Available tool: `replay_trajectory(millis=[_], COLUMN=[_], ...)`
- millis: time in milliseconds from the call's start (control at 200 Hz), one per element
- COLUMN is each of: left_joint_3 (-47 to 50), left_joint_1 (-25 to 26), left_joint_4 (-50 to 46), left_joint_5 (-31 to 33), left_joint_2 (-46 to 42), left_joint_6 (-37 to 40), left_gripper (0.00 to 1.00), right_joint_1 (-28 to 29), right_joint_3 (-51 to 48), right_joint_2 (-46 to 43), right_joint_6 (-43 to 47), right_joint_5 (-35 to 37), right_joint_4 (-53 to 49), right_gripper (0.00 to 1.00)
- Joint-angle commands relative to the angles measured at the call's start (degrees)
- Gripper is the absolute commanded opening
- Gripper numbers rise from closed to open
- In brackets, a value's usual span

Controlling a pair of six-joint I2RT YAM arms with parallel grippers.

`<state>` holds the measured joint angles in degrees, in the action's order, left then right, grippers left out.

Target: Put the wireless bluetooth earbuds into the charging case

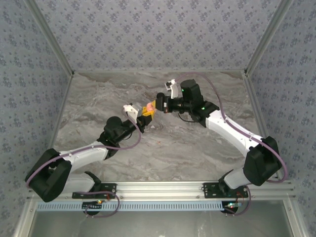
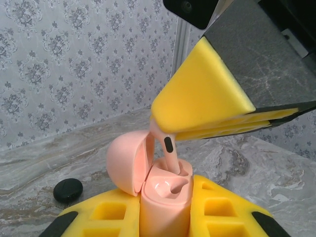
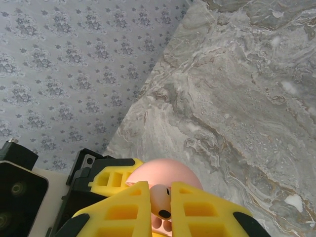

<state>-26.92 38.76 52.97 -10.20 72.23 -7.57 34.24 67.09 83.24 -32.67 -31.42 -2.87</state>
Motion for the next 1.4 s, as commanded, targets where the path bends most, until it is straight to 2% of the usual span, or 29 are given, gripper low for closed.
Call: replay_trajectory(millis=[0,845,1399], left_joint_3=[-0.24,1.08,0.51], left_joint_1=[0.24,0.22,0.25], left_joint_4=[4.49,10.81,10.18], left_joint_5=[0.84,2.45,2.81], left_joint_2=[0.44,0.37,0.96], left_joint_6=[-0.82,-2.93,-2.90], left_gripper=[0.06,0.06,0.06], right_joint_1=[-0.44,-0.89,0.04], right_joint_3=[-1.21,-2.69,-2.14], right_joint_2=[-1.27,-0.81,-0.89], right_joint_6=[-1.94,-5.37,-6.45], right_joint_5=[-2.10,-3.71,-4.52], right_joint_4=[2.85,5.59,6.96], right_gripper=[0.13,0.13,0.13])
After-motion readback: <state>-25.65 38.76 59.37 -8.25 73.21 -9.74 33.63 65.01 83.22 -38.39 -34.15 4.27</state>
